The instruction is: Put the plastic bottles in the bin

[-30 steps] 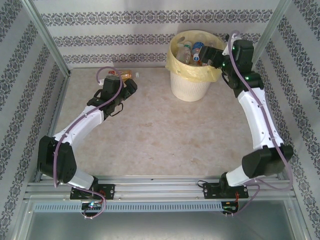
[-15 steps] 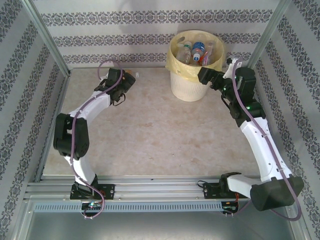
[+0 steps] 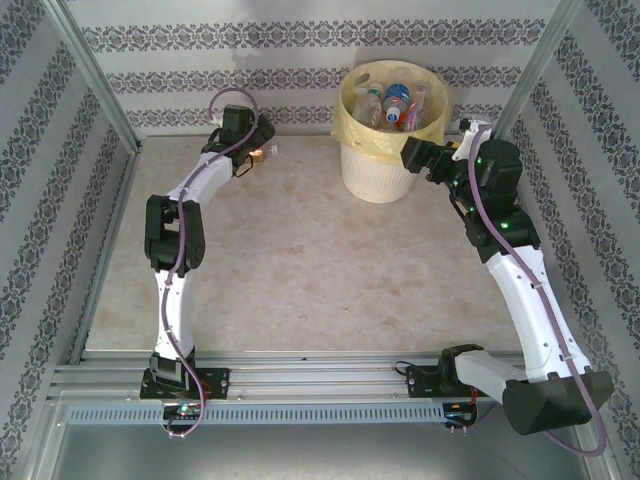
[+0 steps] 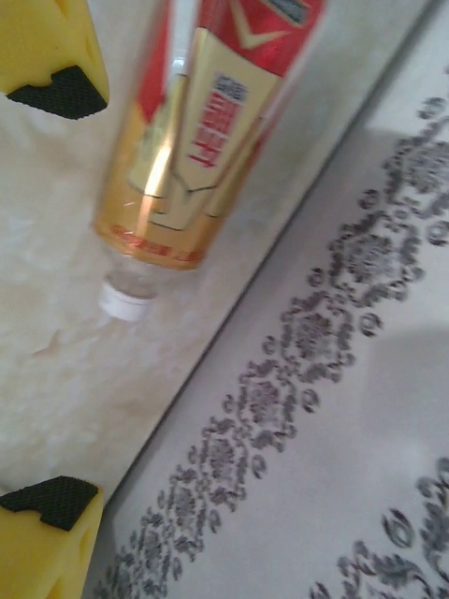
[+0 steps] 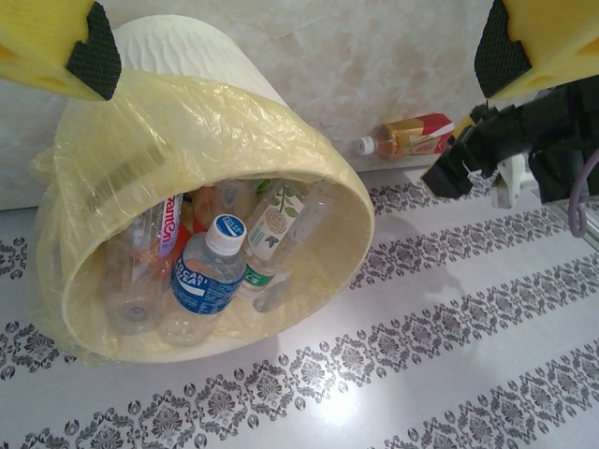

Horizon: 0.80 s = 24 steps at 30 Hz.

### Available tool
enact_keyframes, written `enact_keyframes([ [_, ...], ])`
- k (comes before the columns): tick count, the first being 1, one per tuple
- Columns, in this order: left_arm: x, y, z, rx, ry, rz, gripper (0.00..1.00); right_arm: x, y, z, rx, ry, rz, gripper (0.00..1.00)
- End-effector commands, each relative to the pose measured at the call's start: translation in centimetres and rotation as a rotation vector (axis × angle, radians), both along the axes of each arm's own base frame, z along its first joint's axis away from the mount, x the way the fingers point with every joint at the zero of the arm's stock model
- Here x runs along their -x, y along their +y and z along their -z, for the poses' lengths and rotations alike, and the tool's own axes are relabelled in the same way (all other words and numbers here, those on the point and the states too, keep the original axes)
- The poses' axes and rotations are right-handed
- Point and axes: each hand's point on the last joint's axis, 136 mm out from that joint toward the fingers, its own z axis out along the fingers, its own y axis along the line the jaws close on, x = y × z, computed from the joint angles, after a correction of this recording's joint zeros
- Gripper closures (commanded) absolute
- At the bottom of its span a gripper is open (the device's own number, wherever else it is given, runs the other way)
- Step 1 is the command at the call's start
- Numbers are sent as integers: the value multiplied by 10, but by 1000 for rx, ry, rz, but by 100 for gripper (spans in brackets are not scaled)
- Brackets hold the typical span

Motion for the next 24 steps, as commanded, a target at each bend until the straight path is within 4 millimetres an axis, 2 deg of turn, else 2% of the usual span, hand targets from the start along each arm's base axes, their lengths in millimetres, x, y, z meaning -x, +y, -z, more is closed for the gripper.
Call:
enact_keyframes([
  [1,-27,21,-6,-166,-74,9,0,3,-1,-1,37,-6,11,2],
  [8,-67,36,11,-205,-79,53,0,6,-4,-1,54,2,20,2],
  [13,-82,43,30,-126,-55,77,0,6,-6,1,63,13,29,2],
  [19,-70,35,55,-63,42,118,0,6,-4,1,46,15,26,2],
  [24,-44,20,61,-30,147,193,0,9,-2,-2,31,12,14,2],
])
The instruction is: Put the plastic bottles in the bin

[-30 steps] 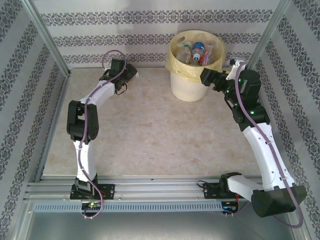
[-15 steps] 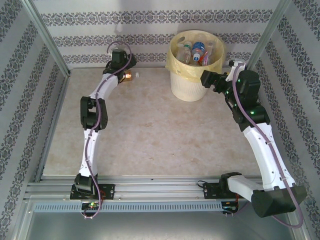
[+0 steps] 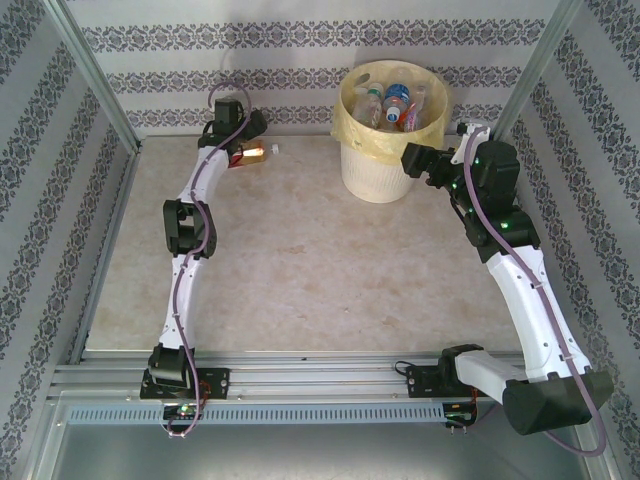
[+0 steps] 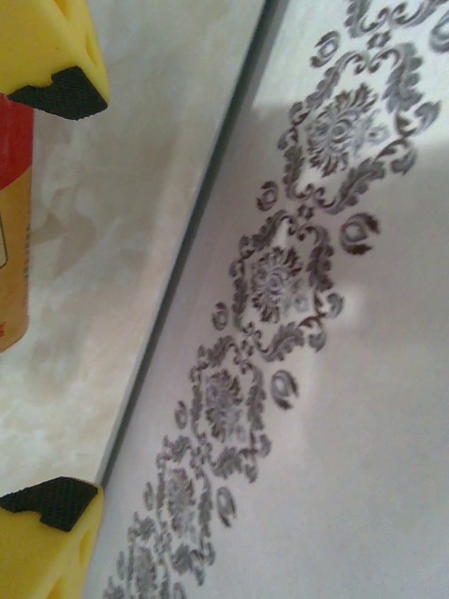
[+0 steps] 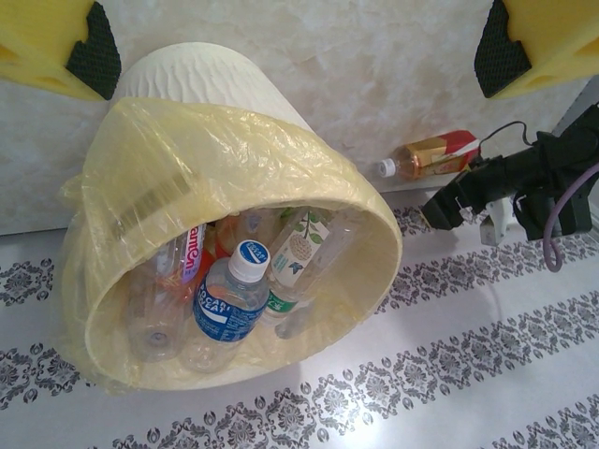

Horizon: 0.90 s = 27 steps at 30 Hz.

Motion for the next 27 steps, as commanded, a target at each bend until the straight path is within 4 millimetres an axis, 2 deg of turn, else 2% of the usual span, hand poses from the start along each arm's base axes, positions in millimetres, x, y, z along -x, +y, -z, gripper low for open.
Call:
enact_keyframes([
  [1,37,-16,14,44,167,72,0,7,3,-17,-11,-39,-5,2],
  [7,90,-36,12,37,212,133,0,10,3,-15,-21,-41,-5,2],
  [16,173,-66,27,64,264,183,0,11,6,-15,-35,-42,-15,2],
  [19,189,-67,35,-31,314,181,0,11,7,-15,-39,-41,-19,2],
  [24,197,-54,46,-265,404,148,0,13,7,-14,-45,-41,-20,2],
  [27,201,-43,43,-398,442,138,0,17,7,-14,-44,-43,-19,2],
])
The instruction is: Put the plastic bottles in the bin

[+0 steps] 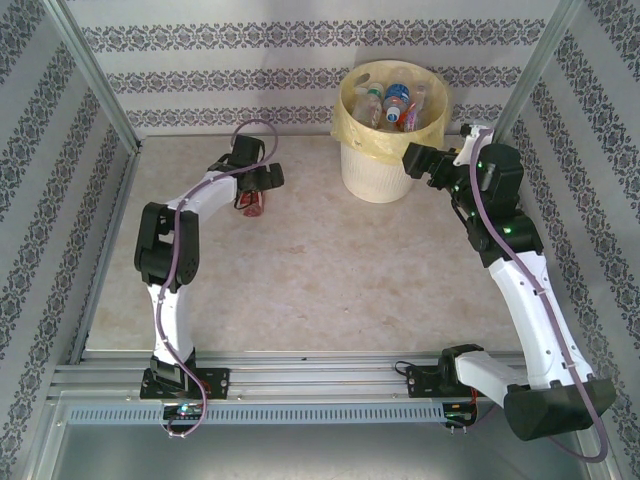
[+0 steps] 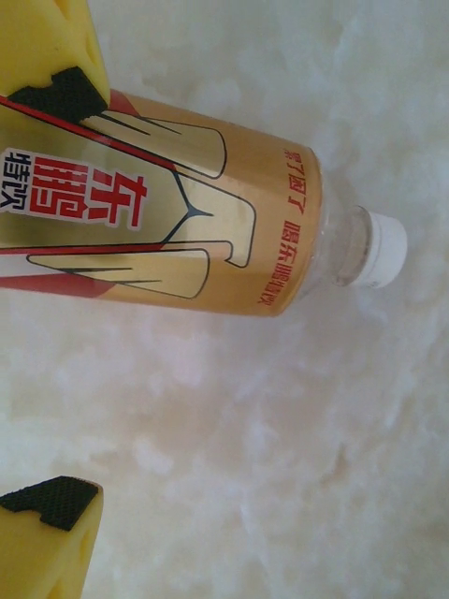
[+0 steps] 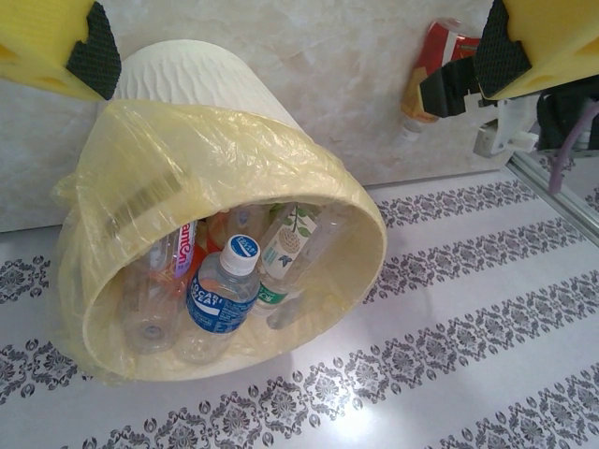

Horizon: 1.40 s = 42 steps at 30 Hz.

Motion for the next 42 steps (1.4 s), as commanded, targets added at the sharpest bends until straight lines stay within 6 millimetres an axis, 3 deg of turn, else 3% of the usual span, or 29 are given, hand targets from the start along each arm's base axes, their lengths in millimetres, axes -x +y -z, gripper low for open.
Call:
enact_keyframes([
  [1,21,27,17,-229,124,7,0,9,4,-6,-12,-24,-13,2],
  [6,27,32,16,-276,160,29,1,12,1,-6,-4,-26,1,2],
  [17,41,16,57,-182,242,53,0,11,1,-6,-2,-21,2,2],
  [21,50,15,67,-177,251,43,8,10,1,-3,-2,-15,5,2],
  [28,52,14,63,-184,224,59,29,5,4,-1,-7,-9,-3,2],
  [31,53,14,57,-179,211,61,32,4,8,3,-13,0,-18,2],
  [34,55,4,43,-148,182,93,42,3,13,6,-37,11,-35,2],
  [39,60,-24,-1,-117,81,187,52,3,29,15,-78,65,-99,2],
  [42,69,-53,-35,-68,-8,284,54,0,37,20,-113,91,-122,2],
])
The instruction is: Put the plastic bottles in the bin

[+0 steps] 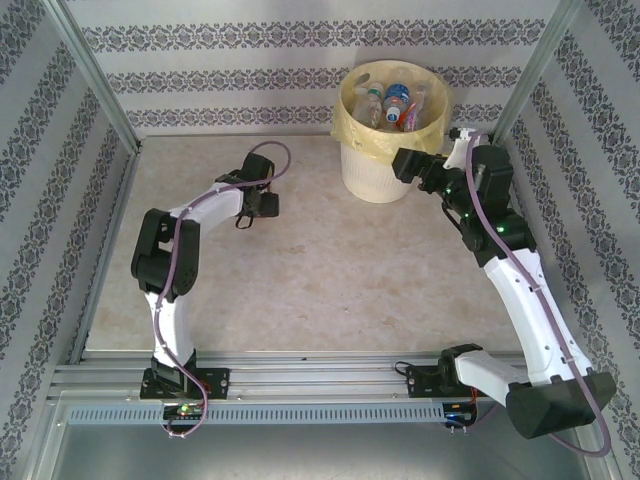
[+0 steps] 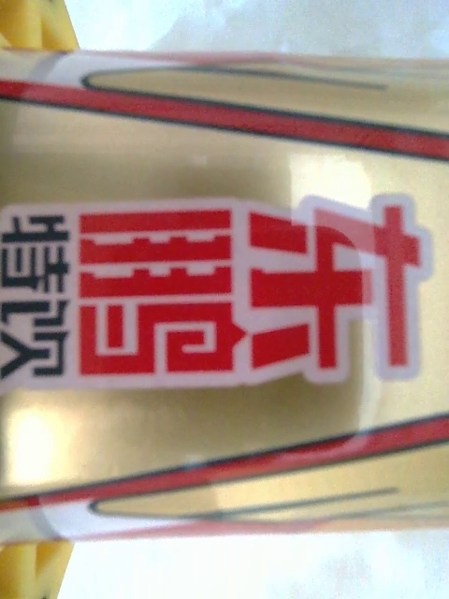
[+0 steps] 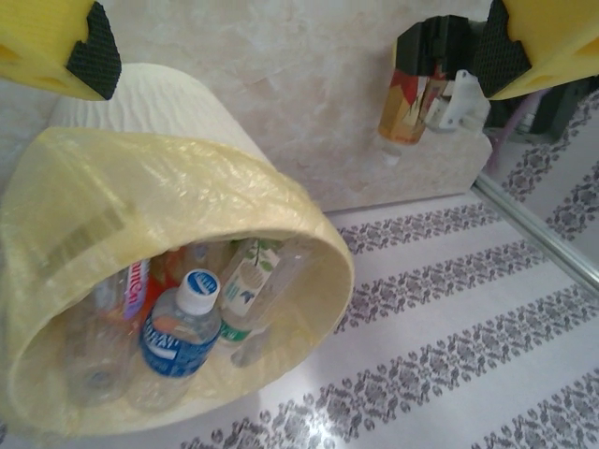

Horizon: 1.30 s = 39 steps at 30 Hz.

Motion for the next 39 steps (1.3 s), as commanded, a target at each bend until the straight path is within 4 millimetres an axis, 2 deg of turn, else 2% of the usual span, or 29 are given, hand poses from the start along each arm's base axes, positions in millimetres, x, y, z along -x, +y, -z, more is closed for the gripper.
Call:
enact_keyframes([
  [1,4,-46,-68,92,-172,167,54,-1,15,4,-79,40,-49,2],
  [5,26,-92,-117,184,-286,360,53,-2,36,-1,-189,74,-120,2],
  [8,40,-118,-148,256,-355,459,53,-3,49,-4,-223,83,-161,2],
  [14,63,-153,-196,370,-435,605,53,-6,68,-3,-280,104,-261,2],
  [19,84,-174,-226,446,-478,729,53,-4,91,-10,-343,100,-388,2],
  [22,96,-185,-237,482,-492,789,53,-7,102,-12,-357,101,-422,2],
  [26,107,-196,-249,513,-530,839,54,-19,106,0,-345,150,-373,2],
  [32,125,-212,-252,526,-542,937,53,-27,117,2,-383,174,-379,2],
  [36,129,-217,-252,531,-542,959,53,-28,120,1,-381,165,-374,3],
  [39,129,-218,-250,532,-532,961,53,-23,122,3,-370,176,-393,15],
])
